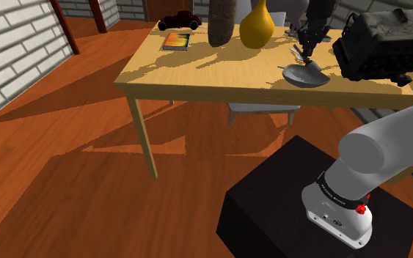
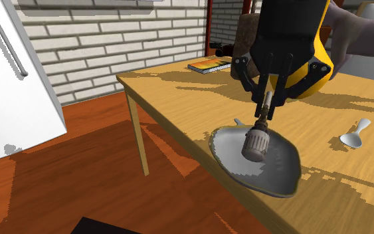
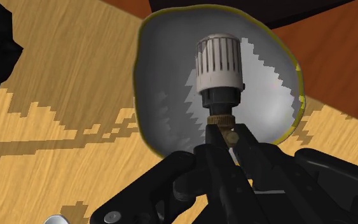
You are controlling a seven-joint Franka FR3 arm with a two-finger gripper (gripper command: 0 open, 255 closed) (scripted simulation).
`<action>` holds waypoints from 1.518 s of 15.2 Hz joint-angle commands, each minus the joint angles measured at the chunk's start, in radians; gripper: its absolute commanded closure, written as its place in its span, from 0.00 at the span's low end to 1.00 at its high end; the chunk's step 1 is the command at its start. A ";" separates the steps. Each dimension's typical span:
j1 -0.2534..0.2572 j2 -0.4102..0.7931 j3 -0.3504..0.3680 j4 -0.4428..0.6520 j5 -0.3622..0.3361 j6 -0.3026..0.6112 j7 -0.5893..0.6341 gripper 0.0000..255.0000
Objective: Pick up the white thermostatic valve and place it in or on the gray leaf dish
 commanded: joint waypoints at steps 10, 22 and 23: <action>0.000 0.001 0.000 -0.009 0.000 0.011 0.001 0.00; 0.005 0.032 0.007 0.144 0.008 -0.112 -0.003 0.00; 0.005 0.032 0.007 0.144 0.008 -0.112 -0.003 0.00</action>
